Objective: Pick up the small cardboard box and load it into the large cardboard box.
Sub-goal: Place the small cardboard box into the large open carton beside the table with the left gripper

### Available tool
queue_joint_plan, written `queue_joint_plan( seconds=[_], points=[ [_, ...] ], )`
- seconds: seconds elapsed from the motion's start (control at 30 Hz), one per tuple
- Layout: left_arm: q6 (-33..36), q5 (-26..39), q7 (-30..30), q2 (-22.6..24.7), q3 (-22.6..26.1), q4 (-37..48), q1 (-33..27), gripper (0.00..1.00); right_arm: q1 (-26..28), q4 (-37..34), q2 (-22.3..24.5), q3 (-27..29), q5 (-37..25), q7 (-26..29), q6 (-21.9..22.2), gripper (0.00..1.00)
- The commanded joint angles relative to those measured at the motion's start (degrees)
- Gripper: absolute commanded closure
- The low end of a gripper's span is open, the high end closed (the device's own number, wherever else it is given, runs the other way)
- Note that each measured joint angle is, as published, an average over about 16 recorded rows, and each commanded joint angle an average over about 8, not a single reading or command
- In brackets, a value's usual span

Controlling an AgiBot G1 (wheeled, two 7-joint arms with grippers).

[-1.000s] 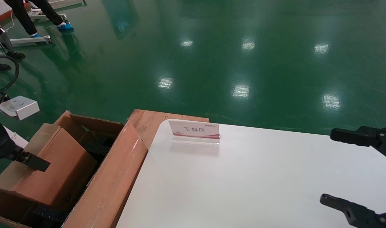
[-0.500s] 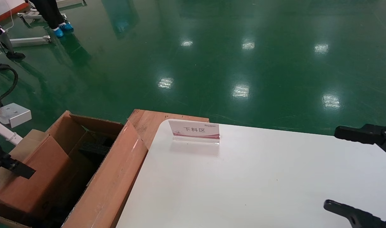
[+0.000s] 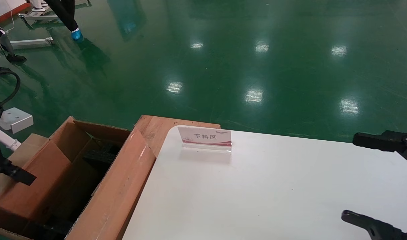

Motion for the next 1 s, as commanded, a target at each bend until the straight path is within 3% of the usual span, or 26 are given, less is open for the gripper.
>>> queue_joint_plan(
  seconds=[0.03,1.0],
  points=[
    [-0.6,0.5,-0.1,0.1,0.0,0.0,0.4,1.0,0.0,0.0,0.0,0.0,0.0,0.0,0.0,0.0],
    [-8.6,4.2,-2.4,0.5,0.5,0.7,5.9,1.0,0.0,0.0,0.0,-0.1,0.1,0.0,0.0,0.0]
  ],
)
